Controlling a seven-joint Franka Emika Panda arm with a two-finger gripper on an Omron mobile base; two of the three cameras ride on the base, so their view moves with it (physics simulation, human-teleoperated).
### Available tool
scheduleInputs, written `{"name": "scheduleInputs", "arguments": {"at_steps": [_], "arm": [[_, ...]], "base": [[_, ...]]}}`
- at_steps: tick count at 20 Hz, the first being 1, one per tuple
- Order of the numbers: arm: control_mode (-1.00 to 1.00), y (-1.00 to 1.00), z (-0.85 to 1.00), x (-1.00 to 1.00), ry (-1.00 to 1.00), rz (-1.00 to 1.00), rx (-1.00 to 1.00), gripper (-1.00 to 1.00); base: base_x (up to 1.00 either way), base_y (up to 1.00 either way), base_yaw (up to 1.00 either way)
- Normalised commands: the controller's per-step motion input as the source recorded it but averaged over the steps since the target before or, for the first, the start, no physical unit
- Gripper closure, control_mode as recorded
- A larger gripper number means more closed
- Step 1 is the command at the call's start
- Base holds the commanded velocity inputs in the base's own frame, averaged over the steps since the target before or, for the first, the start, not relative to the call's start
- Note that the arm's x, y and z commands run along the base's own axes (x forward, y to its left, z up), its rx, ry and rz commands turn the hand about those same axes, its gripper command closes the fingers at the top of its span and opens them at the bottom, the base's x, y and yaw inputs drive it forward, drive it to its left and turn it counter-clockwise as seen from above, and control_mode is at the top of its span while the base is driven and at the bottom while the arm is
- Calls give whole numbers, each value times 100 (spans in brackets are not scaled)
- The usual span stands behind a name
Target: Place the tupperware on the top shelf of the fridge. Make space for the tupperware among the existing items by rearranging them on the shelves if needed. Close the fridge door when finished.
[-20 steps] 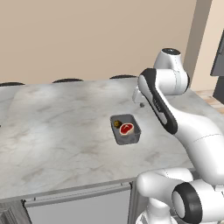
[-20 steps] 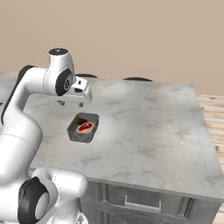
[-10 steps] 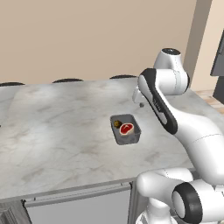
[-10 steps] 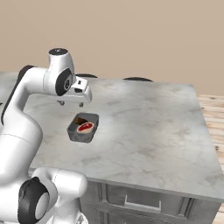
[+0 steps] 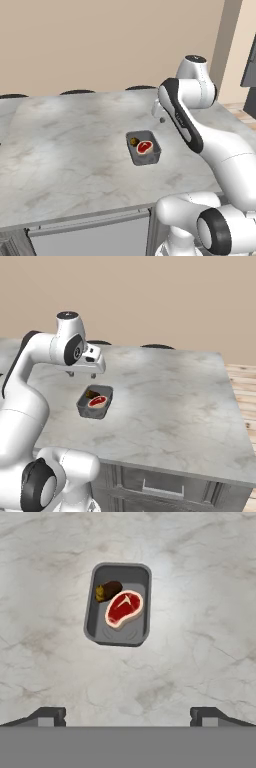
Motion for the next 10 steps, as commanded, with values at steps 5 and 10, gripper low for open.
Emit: {"name": "scheduleInputs", "arguments": {"at_steps": [5, 10], "arm": [[-100, -1, -16, 0, 0, 0, 0, -100], [-100, 0, -26, 0, 0, 0, 0, -100]], "base": [[0, 0, 0], [0, 0, 0]]}}
